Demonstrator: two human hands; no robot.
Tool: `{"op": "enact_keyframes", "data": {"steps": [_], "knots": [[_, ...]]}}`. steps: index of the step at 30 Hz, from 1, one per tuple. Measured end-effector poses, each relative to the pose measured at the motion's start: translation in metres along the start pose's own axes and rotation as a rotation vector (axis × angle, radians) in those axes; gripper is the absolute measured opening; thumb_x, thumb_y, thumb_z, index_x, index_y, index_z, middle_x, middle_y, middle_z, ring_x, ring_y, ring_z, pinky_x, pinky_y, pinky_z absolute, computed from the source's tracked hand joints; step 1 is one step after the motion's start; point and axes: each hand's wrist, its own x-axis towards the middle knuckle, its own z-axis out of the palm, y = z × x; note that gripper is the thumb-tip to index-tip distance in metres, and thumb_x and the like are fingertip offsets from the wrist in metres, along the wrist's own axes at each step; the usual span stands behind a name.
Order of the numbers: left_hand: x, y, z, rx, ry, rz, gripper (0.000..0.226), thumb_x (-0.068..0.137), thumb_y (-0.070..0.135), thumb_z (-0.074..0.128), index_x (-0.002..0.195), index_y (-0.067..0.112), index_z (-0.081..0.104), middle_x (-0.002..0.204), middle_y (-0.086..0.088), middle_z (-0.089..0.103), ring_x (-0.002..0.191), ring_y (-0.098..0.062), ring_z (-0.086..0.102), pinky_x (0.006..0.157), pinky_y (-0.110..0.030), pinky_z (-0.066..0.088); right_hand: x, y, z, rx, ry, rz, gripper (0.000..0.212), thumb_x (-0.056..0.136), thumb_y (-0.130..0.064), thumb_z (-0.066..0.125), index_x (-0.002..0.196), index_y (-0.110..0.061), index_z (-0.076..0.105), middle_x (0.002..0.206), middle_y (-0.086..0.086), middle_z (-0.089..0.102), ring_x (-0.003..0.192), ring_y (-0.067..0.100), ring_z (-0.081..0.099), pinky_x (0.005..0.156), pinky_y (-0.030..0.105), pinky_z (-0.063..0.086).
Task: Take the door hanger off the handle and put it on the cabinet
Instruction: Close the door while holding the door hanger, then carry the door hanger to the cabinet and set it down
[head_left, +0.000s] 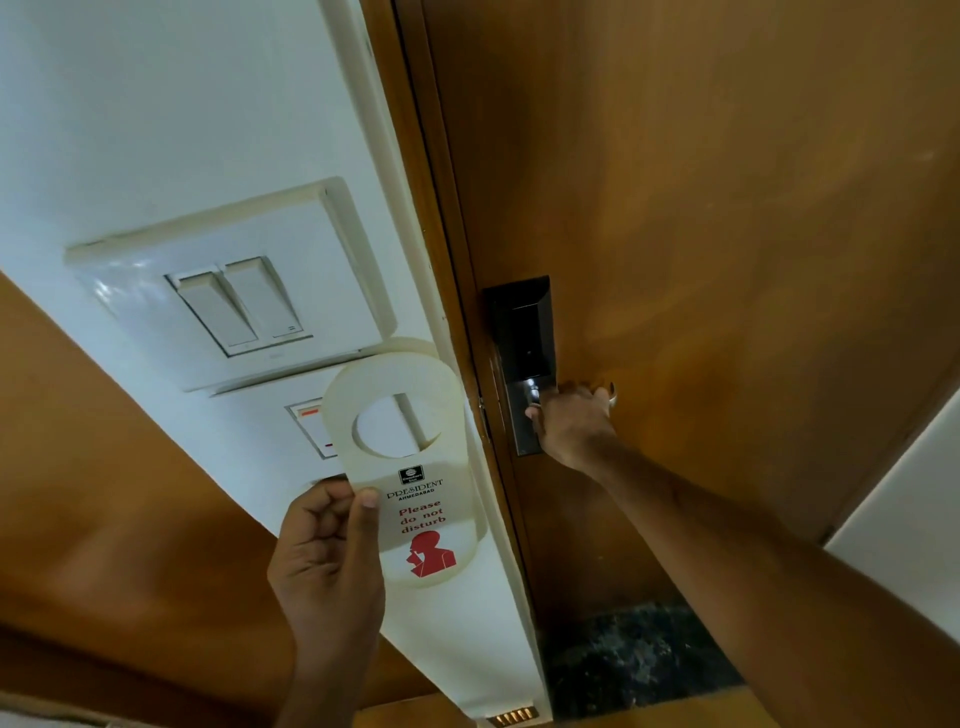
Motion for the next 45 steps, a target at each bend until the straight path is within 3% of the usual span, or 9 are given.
{"op": "enact_keyframes", "data": {"steps": [4,9,14,17,23,26,32,38,45], "knots": [[0.0,0.0,-0.001,-0.016,-0.016,-0.004,0.008,0.081,0.031,0.061,0.087,0.035,0.061,0.09,0.023,0.072,0.097,-0.001,0.068,0.072,-0.011,0.056,0.0,0.0,-0.008,-0.024,-0.073,0.004,0.032,0.1,-0.043,0.053,0.117,-0.015,0.056,0.117,0.011,0.061,0.116,0.031,0.052,0.103,0.051,0.038],[-0.001,0.0,-0.002,-0.033,-0.032,-0.028,0.01,0.08,0.031,0.061,0.091,0.031,0.062,0.101,0.011,0.071,0.1,-0.015,0.068,0.073,-0.013,0.058,-0.071,-0.018,0.003,0.086,0.208,0.008,0.075,0.091,-0.041,0.067,0.149,-0.011,0.03,0.152,0.019,0.038,0.146,0.041,0.028,0.122,0.065,0.016],[-0.002,0.003,-0.004,-0.142,-0.062,-0.142,0.009,0.092,0.009,0.06,0.099,0.014,0.062,0.099,0.006,0.071,0.098,-0.017,0.068,0.068,-0.016,0.059,-0.177,-0.064,0.015,0.354,-0.075,0.004,0.114,0.083,-0.059,0.072,0.156,-0.025,-0.008,0.168,-0.001,0.008,0.155,0.024,0.011,0.122,0.037,0.014],[-0.016,0.007,-0.002,-0.246,-0.112,-0.27,0.009,0.093,0.011,0.061,0.102,0.014,0.06,0.091,0.008,0.073,0.088,-0.016,0.07,0.065,-0.024,0.062,-0.206,-0.084,0.013,0.537,-0.065,0.108,0.127,0.068,-0.08,0.07,0.148,-0.045,-0.022,0.167,-0.014,-0.007,0.155,0.017,0.001,0.122,0.036,0.009],[-0.066,0.008,0.021,-0.35,-0.132,-0.402,0.02,0.097,0.008,0.056,0.085,0.024,0.057,0.097,-0.005,0.066,0.079,-0.017,0.063,0.055,-0.015,0.052,-0.234,-0.076,-0.01,0.669,0.109,0.331,0.102,0.072,-0.061,0.082,0.146,-0.043,0.014,0.145,-0.017,0.037,0.132,0.011,0.043,0.111,0.037,0.046],[-0.091,0.0,0.03,-0.335,-0.293,-0.461,0.012,0.096,0.005,0.057,0.091,0.016,0.059,0.11,-0.008,0.072,0.102,-0.019,0.071,0.072,-0.023,0.056,-0.267,-0.043,-0.015,0.637,0.147,0.414,0.099,0.072,-0.054,0.084,0.146,-0.043,0.019,0.142,-0.017,0.04,0.127,0.008,0.045,0.102,0.029,0.049],[-0.113,-0.003,0.053,0.093,-0.795,-0.18,0.066,0.083,-0.006,0.068,0.137,0.023,0.043,0.133,-0.004,0.064,0.116,-0.017,0.066,0.102,-0.047,0.052,-0.371,0.048,-0.042,0.494,0.146,0.653,0.098,0.081,-0.033,0.083,0.153,-0.036,0.018,0.156,-0.012,0.028,0.14,0.014,0.039,0.111,0.038,0.047],[-0.191,0.007,0.114,0.623,-1.317,0.258,0.113,0.075,0.008,0.082,0.158,0.029,0.008,0.157,-0.001,0.021,0.124,-0.028,0.057,0.095,-0.043,0.057,-0.489,0.136,-0.062,0.527,0.213,0.801,0.094,0.078,-0.027,0.086,0.15,-0.031,0.025,0.152,-0.012,0.035,0.129,0.013,0.047,0.107,0.036,0.049],[-0.39,0.002,0.221,0.801,-1.616,0.57,0.105,0.069,0.021,0.087,0.152,0.027,0.024,0.13,-0.007,0.039,0.104,-0.019,0.061,0.08,-0.027,0.058,-0.661,0.248,-0.056,0.449,0.219,1.001,0.088,0.083,-0.033,0.081,0.151,-0.028,0.024,0.156,-0.002,0.034,0.135,0.02,0.045,0.108,0.033,0.046]]}}
